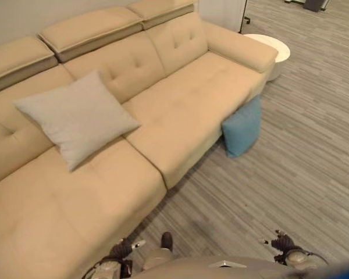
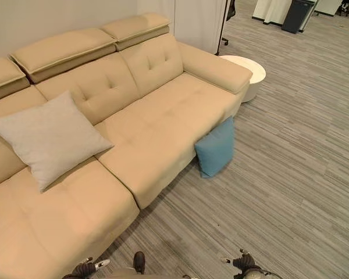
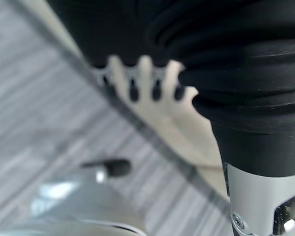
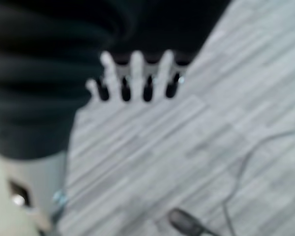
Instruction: Pick up all the scattered cushions and arrange them neatly on the sofa.
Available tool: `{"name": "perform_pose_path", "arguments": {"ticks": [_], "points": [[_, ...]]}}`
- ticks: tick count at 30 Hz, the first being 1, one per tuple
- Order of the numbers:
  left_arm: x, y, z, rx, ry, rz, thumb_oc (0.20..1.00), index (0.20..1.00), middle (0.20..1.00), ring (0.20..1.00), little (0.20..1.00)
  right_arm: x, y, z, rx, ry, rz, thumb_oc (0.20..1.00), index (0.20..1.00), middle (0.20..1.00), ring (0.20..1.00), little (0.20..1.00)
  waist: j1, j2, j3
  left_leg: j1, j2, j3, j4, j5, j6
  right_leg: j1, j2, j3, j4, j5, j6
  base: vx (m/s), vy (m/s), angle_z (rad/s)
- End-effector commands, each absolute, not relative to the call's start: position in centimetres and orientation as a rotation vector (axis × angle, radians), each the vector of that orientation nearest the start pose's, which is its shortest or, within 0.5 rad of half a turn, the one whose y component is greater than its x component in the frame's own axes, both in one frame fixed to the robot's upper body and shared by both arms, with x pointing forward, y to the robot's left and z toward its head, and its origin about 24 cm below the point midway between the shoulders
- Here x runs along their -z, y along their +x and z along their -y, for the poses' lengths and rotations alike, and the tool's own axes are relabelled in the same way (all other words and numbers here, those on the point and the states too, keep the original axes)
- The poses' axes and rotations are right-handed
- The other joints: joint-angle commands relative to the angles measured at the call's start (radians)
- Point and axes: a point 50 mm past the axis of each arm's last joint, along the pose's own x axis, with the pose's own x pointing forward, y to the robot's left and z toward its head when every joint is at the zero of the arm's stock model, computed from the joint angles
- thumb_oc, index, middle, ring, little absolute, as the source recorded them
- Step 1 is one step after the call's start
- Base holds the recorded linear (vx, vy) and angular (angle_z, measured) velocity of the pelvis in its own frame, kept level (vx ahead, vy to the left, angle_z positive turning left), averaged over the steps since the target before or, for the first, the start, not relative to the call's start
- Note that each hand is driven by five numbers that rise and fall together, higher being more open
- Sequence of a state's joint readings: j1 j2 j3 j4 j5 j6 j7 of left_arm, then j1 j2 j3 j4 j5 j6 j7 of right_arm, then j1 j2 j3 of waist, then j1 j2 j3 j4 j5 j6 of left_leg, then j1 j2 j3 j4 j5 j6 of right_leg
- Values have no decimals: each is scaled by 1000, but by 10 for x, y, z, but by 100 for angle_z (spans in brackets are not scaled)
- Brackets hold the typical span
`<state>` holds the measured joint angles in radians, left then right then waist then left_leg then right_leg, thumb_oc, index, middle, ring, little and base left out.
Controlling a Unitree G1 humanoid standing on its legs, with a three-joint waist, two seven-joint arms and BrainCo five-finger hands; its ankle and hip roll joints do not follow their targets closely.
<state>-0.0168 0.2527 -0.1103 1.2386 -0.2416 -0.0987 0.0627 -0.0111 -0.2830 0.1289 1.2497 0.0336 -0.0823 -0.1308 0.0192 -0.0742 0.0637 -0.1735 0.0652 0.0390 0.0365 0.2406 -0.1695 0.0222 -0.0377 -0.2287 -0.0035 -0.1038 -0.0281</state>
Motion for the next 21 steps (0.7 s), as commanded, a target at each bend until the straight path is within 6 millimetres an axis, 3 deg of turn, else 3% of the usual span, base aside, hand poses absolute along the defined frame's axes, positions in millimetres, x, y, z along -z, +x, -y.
{"name": "perform_pose_path", "arguments": {"ticks": [1,2,4,7,12,13,15,17,18,21], "points": [[149,119,-248,-219,171,-1057,1000,1000,1000,1000,1000,144,115,270,232,-386,-1088,1000,1000,1000,1000,1000,0,-11,52,55,-92,-12,210,-252,105,17,-6,69,-54,114,133,-65,-67,-37],[148,122,-245,-216,168,-1043,1000,1000,1000,1000,1000,144,114,269,234,-379,-1091,1000,1000,1000,1000,1000,14,-19,64,27,-123,-116,243,-254,106,8,-5,108,-45,116,126,-26,-15,-40],[148,126,-240,-209,159,-1028,1000,1000,1000,1000,1000,144,114,270,237,-381,-1098,1000,1000,1000,1000,1000,31,-16,64,27,-173,-251,197,-287,117,-3,5,164,-39,117,129,19,-11,-71],[148,130,-235,-202,156,-1020,1000,1000,1000,1000,1000,143,119,271,236,-391,-1084,1000,1000,1000,1000,1000,44,-11,65,8,-194,-340,136,-267,117,-11,19,229,-35,116,136,79,27,-101],[148,131,-235,-195,163,-1016,1000,1000,1000,1000,1000,142,123,269,225,-390,-1082,1000,1000,1000,1000,1000,45,0,58,50,-187,-308,95,-274,143,-42,16,263,56,88,146,121,122,-66],[147,131,-236,-194,166,-1009,1000,1000,1000,1000,1000,141,127,268,217,-391,-1067,1000,1000,1000,1000,1000,62,8,61,76,-183,-276,75,-279,160,-64,8,254,125,75,161,188,200,-90],[145,132,-243,-212,182,-1001,1000,1000,1000,1000,1000,140,134,265,211,-388,-1047,1000,1000,1000,1000,1000,71,21,73,117,-163,-244,56,-292,182,-146,-9,213,274,105,189,232,162,-133],[144,131,-245,-204,198,-1002,1000,1000,1000,1000,1000,141,130,264,208,-388,-1056,1000,1000,1000,1000,1000,70,23,71,162,-150,-232,29,-311,182,-174,-39,134,234,118,179,255,-1,-116],[144,132,-246,-203,203,-1001,1000,1000,1000,1000,1000,141,128,265,205,-395,-1060,1000,1000,1000,1000,1000,66,19,67,187,-148,-226,9,-323,183,-194,-46,96,154,145,173,254,-77,-31],[144,132,-245,-206,197,-1004,1000,1000,1000,1000,1000,142,127,263,198,-397,-1061,1000,1000,1000,1000,1000,51,16,69,236,-141,-231,-20,-337,180,-231,-40,67,38,207,183,270,-99,-28]]}}
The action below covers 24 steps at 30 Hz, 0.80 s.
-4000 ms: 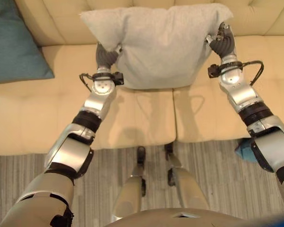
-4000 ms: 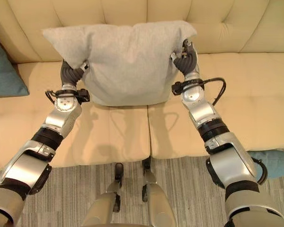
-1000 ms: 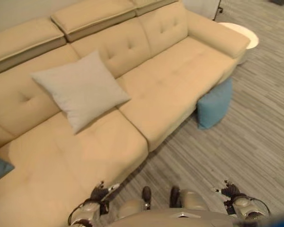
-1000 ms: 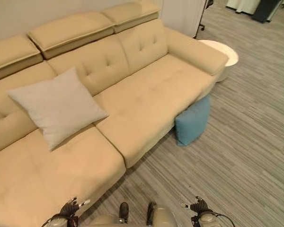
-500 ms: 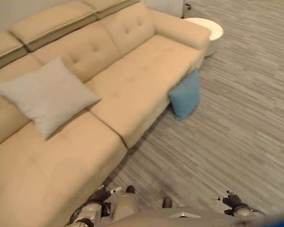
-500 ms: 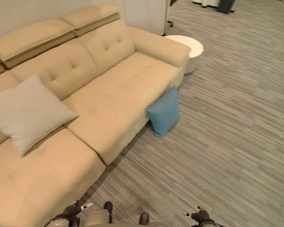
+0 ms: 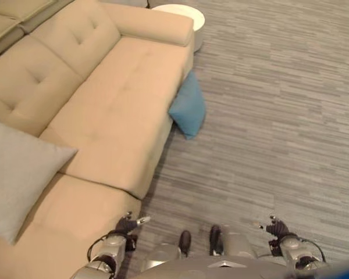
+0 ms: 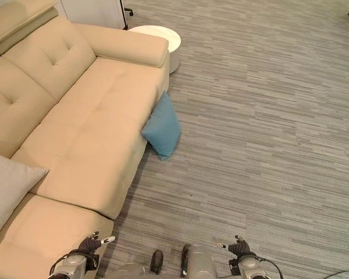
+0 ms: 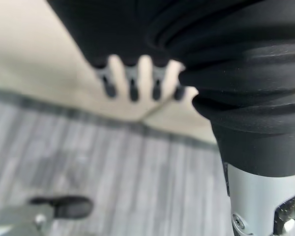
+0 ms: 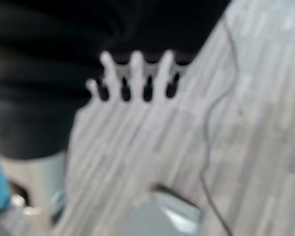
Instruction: Pick up all the scattered cushions and arrange them neatly on the sofa.
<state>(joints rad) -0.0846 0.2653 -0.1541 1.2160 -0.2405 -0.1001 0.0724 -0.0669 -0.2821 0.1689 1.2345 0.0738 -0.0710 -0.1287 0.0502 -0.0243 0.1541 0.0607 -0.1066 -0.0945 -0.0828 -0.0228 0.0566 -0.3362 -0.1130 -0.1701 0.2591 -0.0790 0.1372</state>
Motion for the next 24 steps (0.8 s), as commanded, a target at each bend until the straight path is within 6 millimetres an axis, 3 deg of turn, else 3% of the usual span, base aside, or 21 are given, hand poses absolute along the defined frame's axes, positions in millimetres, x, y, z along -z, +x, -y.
{"name": "perform_pose_path", "arguments": {"ticks": [1,4,7,8,10,13,15,17,20,21,24], "points": [[145,131,-245,-213,194,-1005,1000,1000,1000,1000,1000,142,128,262,195,-399,-1061,1000,1000,1000,1000,1000,10,-34,-19,17,34,-104,99,-78,-50,117,38,13,-238,195,24,282,-141,-16],[147,127,-242,-210,185,-1018,1000,1000,1000,1000,1000,145,120,263,192,-399,-1084,1000,1000,1000,1000,1000,-8,-33,-40,45,56,-127,116,-77,-74,143,52,47,-248,191,10,250,-144,26],[150,122,-236,-209,154,-1033,1000,1000,1000,1000,1000,146,111,268,214,-392,-1107,1000,1000,1000,1000,1000,-20,-26,-60,46,92,-139,180,-45,-114,192,70,30,-268,177,-8,260,-235,72],[149,127,-233,-201,141,-1017,1000,1000,1000,1000,1000,145,111,270,231,-382,-1100,1000,1000,1000,1000,1000,-19,-38,-45,-25,91,-145,373,48,-151,254,80,32,-293,161,-32,219,-254,63],[147,131,-234,-201,140,-1004,1000,1000,1000,1000,1000,144,112,272,240,-383,-1090,1000,1000,1000,1000,1000,-9,-48,-28,-80,76,-148,453,69,-150,278,76,36,-300,157,-41,123,-205,17],[146,137,-233,-200,138,-993,1000,1000,1000,1000,1000,141,118,274,262,-369,-1072,1000,1000,1000,1000,1000,0,-71,-5,-168,71,-99,556,83,-131,310,73,41,-308,138,-59,127,-181,-18],[146,137,-233,-193,145,-994,1000,1000,1000,1000,1000,141,119,275,266,-364,-1070,1000,1000,1000,1000,1000,12,-75,-4,-216,47,-86,526,50,-122,327,80,54,-317,128,-60,170,-123,1],[146,136,-234,-192,154,-998,1000,1000,1000,1000,1000,140,121,275,263,-367,-1065,1000,1000,1000,1000,1000,15,-74,-15,-241,10,-66,400,-12,-101,339,89,65,-320,116,-53,270,-81,-8],[148,128,-234,-191,159,-1019,1000,1000,1000,1000,1000,140,120,275,252,-381,-1063,1000,1000,1000,1000,1000,36,-58,-21,-242,-31,-88,259,22,-95,367,123,93,-314,87,-53,277,-29,-14],[151,121,-235,-189,164,-1043,1000,1000,1000,1000,1000,141,119,274,238,-392,-1070,1000,1000,1000,1000,1000,51,-49,-28,-254,-52,-114,213,66,-93,387,144,120,-292,62,-55,252,-10,-31],[153,113,-238,-207,159,-1067,1000,1000,1000,1000,1000,142,120,272,222,-393,-1073,1000,1000,1000,1000,1000,53,-49,-40,-214,-48,-127,203,51,-75,396,144,132,-250,34,-54,242,32,-58]]}}
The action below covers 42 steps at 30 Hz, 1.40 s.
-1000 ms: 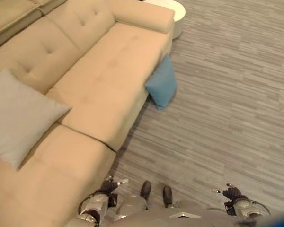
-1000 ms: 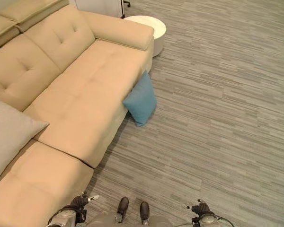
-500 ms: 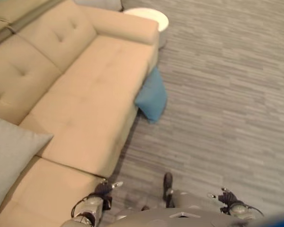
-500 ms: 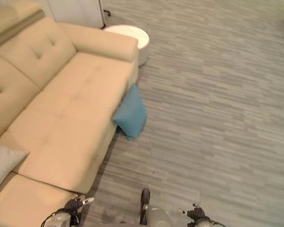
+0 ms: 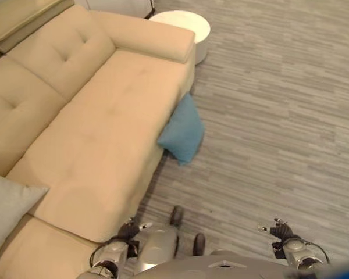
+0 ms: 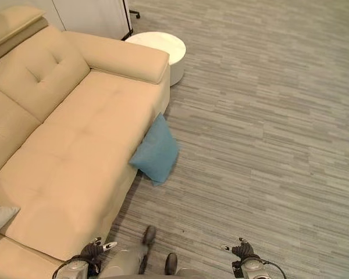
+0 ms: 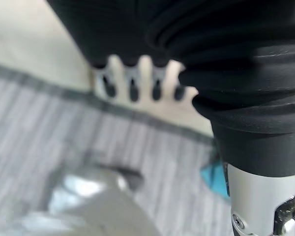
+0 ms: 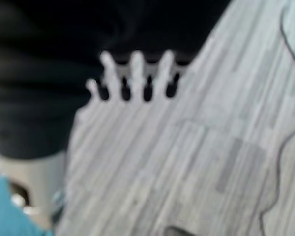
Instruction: Pick up all the scattered cushions and arrange them neatly on the sofa.
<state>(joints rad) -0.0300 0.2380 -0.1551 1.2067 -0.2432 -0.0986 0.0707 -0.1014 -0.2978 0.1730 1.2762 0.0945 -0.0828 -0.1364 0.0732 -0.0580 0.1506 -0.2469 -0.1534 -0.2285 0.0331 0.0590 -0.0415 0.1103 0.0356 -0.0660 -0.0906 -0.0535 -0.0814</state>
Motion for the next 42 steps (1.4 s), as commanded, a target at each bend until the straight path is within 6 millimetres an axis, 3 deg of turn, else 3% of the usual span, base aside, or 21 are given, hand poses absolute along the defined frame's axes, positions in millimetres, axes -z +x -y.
{"name": "perform_pose_path", "arguments": {"ticks": [1,4,5,6,9,11,13,16,18,21,22,23,27,30,32,33,34,36,38,40,42], "points": [[153,112,-238,-208,158,-1070,1000,1000,1000,1000,1000,142,120,271,217,-396,-1071,1000,1000,1000,1000,1000,33,-15,-38,102,-7,-3,84,-33,29,-53,-6,34,126,4,167,233,49,-82],[153,112,-239,-215,157,-1068,1000,1000,1000,1000,1000,140,128,267,202,-397,-1048,1000,1000,1000,1000,1000,41,-8,-46,148,5,12,46,-49,50,-84,-25,18,241,-2,196,200,56,-42],[150,116,-242,-229,160,-1054,1000,1000,1000,1000,1000,139,134,266,200,-396,-1034,1000,1000,1000,1000,1000,47,1,-35,172,20,30,38,-56,66,-159,-44,6,386,69,238,185,65,-60],[149,120,-244,-237,160,-1039,1000,1000,1000,1000,1000,138,138,265,207,-389,-1023,1000,1000,1000,1000,1000,44,10,-27,183,31,33,35,-59,73,-192,-50,-10,455,91,247,134,44,-66],[146,127,-246,-235,173,-1018,1000,1000,1000,1000,1000,138,137,263,210,-377,-1026,1000,1000,1000,1000,1000,35,29,-21,229,49,23,16,-76,75,-245,-91,-70,491,87,230,233,22,-30],[143,133,-246,-237,170,-996,1000,1000,1000,1000,1000,139,137,263,201,-389,-1031,1000,1000,1000,1000,1000,29,35,-26,271,66,23,-12,-99,65,-262,-143,-132,344,79,212,256,-132,-11],[143,133,-247,-245,166,-996,1000,1000,1000,1000,1000,138,140,262,199,-395,-1025,1000,1000,1000,1000,1000,17,30,-22,315,77,27,-36,-122,52,-296,-183,-133,176,157,238,276,-165,-3],[146,125,-249,-271,150,-1018,1000,1000,1000,1000,1000,140,138,259,182,-406,-1035,1000,1000,1000,1000,1000,14,29,-19,359,102,29,-38,-155,33,-310,-209,-153,115,201,264,277,-205,-14],[149,117,-248,-278,141,-1043,1000,1000,1000,1000,1000,142,134,257,167,-411,-1050,1000,1000,1000,1000,1000,18,17,-37,390,119,33,-38,-177,16,-274,-206,-174,94,204,262,289,-240,13],[151,112,-247,-283,138,-1060,1000,1000,1000,1000,1000,142,133,258,159,-420,-1050,1000,1000,1000,1000,1000,15,16,-60,392,163,16,-16,-149,-15,-250,-174,-175,104,179,241,199,-319,3],[153,112,-243,-273,132,-1069,1000,1000,1000,1000,1000,140,135,261,173,-417,-1042,1000,1000,1000,1000,1000,15,21,-63,351,198,0,62,-74,-52,-216,-145,-188,95,145,216,157,-460,17],[152,115,-242,-273,129,-1062,1000,1000,1000,1000,1000,139,138,262,185,-408,-1026,1000,1000,1000,1000,1000,14,16,-55,324,202,2,108,-39,-64,-204,-140,-192,90,141,209,115,-368,20],[148,127,-240,-269,120,-1029,1000,1000,1000,1000,1000,137,139,265,219,-384,-1010,1000,1000,1000,1000,1000,17,-8,-31,244,222,70,200,6,-70,-169,-138,-220,69,117,191,38,-211,16],[147,131,-238,-255,119,-1014,1000,1000,1000,1000,1000,137,137,267,220,-384,-1021,1000,1000,1000,1000,1000,35,-14,-33,206,131,48,154,-73,-40,-140,-117,-212,52,98,190,134,-221,20],[148,131,-235,-234,129,-1015,1000,1000,1000,1000,1000,137,136,268,221,-385,-1024,1000,1000,1000,1000,1000,29,-16,-35,184,106,116,103,-99,-23,-122,-114,-224,43,88,193,130,-139,6],[148,130,-234,-219,136,-1018,1000,1000,1000,1000,1000,138,133,268,222,-387,-1029,1000,1000,1000,1000,1000,27,-11,-39,176,97,154,75,-91,-15,-118,-107,-235,41,81,191,210,-149,30],[149,127,-234,-197,158,-1036,1000,1000,1000,1000,1000,138,132,267,224,-379,-1030,1000,1000,1000,1000,1000,22,2,-46,147,82,257,23,-42,-5,-103,-80,-252,54,54,185,221,-148,70],[150,124,-236,-195,162,-1048,1000,1000,1000,1000,1000,139,132,266,217,-378,-1031,1000,1000,1000,1000,1000,23,7,-47,151,83,303,12,-31,-4,-95,-73,-262,78,39,183,297,-58,50],[153,112,-242,-236,147,-1079,1000,1000,1000,1000,1000,140,136,259,183,-376,-1023,1000,1000,1000,1000,1000,38,13,-50,211,78,263,-24,-52,32,-97,-94,-262,222,18,202,368,80,-11],[151,116,-244,-235,152,-1063,1000,1000,1000,1000,1000,138,141,258,176,-390,-1010,1000,1000,1000,1000,1000,38,23,-36,257,74,240,-51,-59,60,-156,-141,-269,412,80,248,157,102,12],[149,118,-245,-233,158,-1057,1000,1000,1000,1000,1000,137,143,258,178,-385,-1004,1000,1000,1000,1000,1000,28,27,-30,260,84,227,-52,-56,60,-185,-134,-255,452,93,250,61,20,38]]}}
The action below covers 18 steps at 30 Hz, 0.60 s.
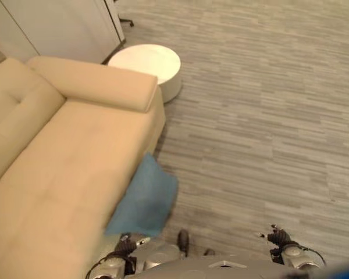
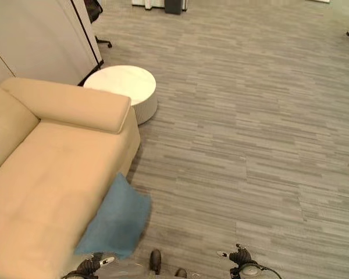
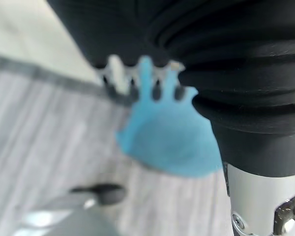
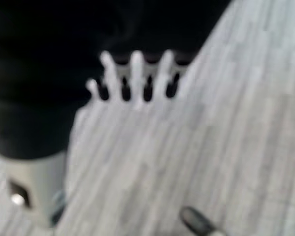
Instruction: Pick up all the scattered cushions and arrange them neatly on the sofa.
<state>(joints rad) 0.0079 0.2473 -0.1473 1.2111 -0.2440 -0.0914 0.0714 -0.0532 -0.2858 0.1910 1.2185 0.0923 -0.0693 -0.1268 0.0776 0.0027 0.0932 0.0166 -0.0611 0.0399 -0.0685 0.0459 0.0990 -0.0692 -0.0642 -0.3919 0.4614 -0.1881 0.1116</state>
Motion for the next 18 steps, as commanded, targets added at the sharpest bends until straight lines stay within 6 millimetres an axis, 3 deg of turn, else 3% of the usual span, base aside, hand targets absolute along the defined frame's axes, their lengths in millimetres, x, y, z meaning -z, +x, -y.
{"name": "perform_pose_path", "arguments": {"ticks": [1,5,6,7,10,11,13,14,18], "points": [[148,121,-247,-230,165,-1050,1000,1000,1000,1000,1000,137,144,257,178,-379,-996,1000,1000,1000,1000,1000,10,-33,34,4,-6,-62,52,-45,-81,-32,-20,106,-69,225,57,105,-25,67],[146,128,-245,-204,185,-1031,1000,1000,1000,1000,1000,136,150,253,169,-370,-982,1000,1000,1000,1000,1000,-13,-35,25,24,-13,-136,46,-52,-86,-77,11,249,-210,213,27,134,-52,74],[146,128,-245,-204,185,-1031,1000,1000,1000,1000,1000,136,150,253,169,-370,-982,1000,1000,1000,1000,1000,-13,-34,27,28,-12,-136,45,-53,-87,-73,12,249,-211,212,26,161,-65,73],[146,132,-243,-197,192,-1021,1000,1000,1000,1000,1000,135,153,251,165,-367,-972,1000,1000,1000,1000,1000,-37,-31,29,41,-20,-173,44,-56,-89,-102,23,365,-276,245,34,151,-55,55],[146,131,-243,-191,199,-1029,1000,1000,1000,1000,1000,135,154,250,163,-358,-968,1000,1000,1000,1000,1000,-68,-32,24,50,-34,-245,52,-69,-90,-125,59,545,-318,273,57,153,-100,75],[148,128,-244,-179,217,-1046,1000,1000,1000,1000,1000,138,149,249,160,-354,-987,1000,1000,1000,1000,1000,-77,-50,14,55,-51,-321,63,-84,-100,-108,74,613,-365,276,62,127,-131,130],[148,126,-243,-177,222,-1051,1000,1000,1000,1000,1000,139,146,248,157,-349,-994,1000,1000,1000,1000,1000,-79,-53,9,50,-56,-341,67,-85,-101,-92,66,610,-381,270,55,59,-163,173],[150,122,-243,-190,209,-1064,1000,1000,1000,1000,1000,139,146,249,148,-360,-997,1000,1000,1000,1000,1000,-66,-49,-6,29,-40,-383,49,-60,-124,-70,68,579,-404,258,45,16,-183,161],[151,121,-242,-186,209,-1072,1000,1000,1000,1000,1000,139,145,251,150,-366,-997,1000,1000,1000,1000,1000,-56,-51,-8,-4,-36,-428,48,-41,-145,-46,61,520,-435,234,24,-7,-146,92]]}}
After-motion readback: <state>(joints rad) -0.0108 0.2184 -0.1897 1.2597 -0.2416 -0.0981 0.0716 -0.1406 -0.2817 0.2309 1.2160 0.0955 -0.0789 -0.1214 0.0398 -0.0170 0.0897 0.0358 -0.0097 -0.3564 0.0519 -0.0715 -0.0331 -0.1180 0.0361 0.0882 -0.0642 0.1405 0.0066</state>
